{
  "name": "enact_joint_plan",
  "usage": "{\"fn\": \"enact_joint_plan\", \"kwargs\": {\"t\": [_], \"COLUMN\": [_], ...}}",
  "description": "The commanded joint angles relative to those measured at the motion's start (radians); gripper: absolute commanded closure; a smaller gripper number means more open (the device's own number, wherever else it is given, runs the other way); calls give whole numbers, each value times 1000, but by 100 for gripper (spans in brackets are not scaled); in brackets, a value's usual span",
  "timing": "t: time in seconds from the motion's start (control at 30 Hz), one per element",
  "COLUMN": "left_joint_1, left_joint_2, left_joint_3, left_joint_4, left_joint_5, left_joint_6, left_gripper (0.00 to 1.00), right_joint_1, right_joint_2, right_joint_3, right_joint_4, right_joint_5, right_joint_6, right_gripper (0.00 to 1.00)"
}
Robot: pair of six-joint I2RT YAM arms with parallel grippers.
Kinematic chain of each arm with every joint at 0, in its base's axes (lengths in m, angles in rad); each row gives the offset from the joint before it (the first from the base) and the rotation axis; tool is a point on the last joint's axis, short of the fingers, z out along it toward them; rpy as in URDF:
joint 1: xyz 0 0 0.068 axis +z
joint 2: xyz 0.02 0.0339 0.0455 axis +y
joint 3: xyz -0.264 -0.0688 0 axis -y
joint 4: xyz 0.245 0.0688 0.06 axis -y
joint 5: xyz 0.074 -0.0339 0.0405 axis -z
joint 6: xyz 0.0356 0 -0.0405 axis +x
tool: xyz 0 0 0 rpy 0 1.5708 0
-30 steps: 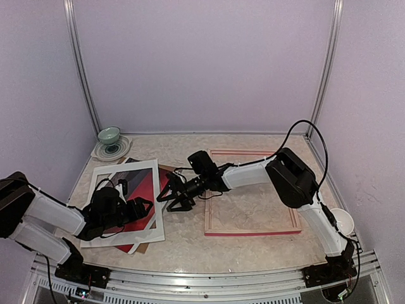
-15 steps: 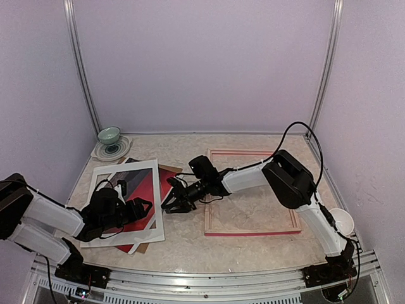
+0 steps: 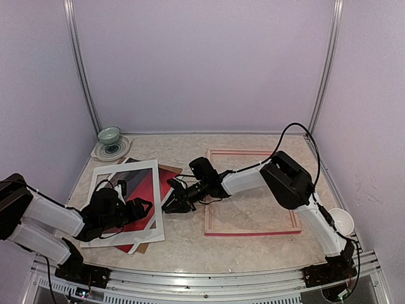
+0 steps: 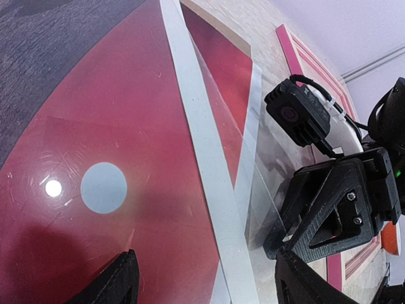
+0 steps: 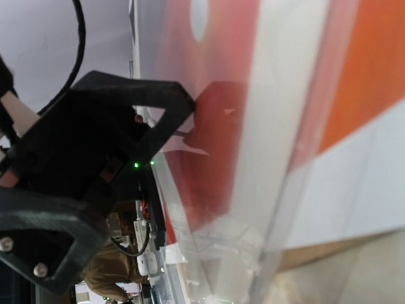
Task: Put the photo into the frame
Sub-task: Pick up the glass panel from the mat board.
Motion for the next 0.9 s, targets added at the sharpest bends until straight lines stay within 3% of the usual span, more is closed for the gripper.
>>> {"fn": "enact_joint_plan", "kwargs": {"t": [0.0, 0.4, 0.63, 0.87], "left_joint_1": [-7, -7, -10, -15], "left_joint_2": [-3, 6, -6, -63], "left_joint_3": [6, 12, 0, 25], "left_joint_4": [-15, -10, 7, -49], "left_joint_5": [20, 26, 30, 23], "left_joint_6": [-4, -2, -9, 6], "left_gripper": [27, 27, 27, 23], "right_joint_1": [14, 16, 23, 20], "right_joint_2": [31, 40, 36, -7], "right_joint_3": [2, 12, 7, -13], "right_joint_4": [37, 52, 75, 94], "right_joint_5": [-19, -13, -16, -23], "right_joint_6": [15, 33, 43, 45], "right_gripper": [79, 77, 99, 100]}}
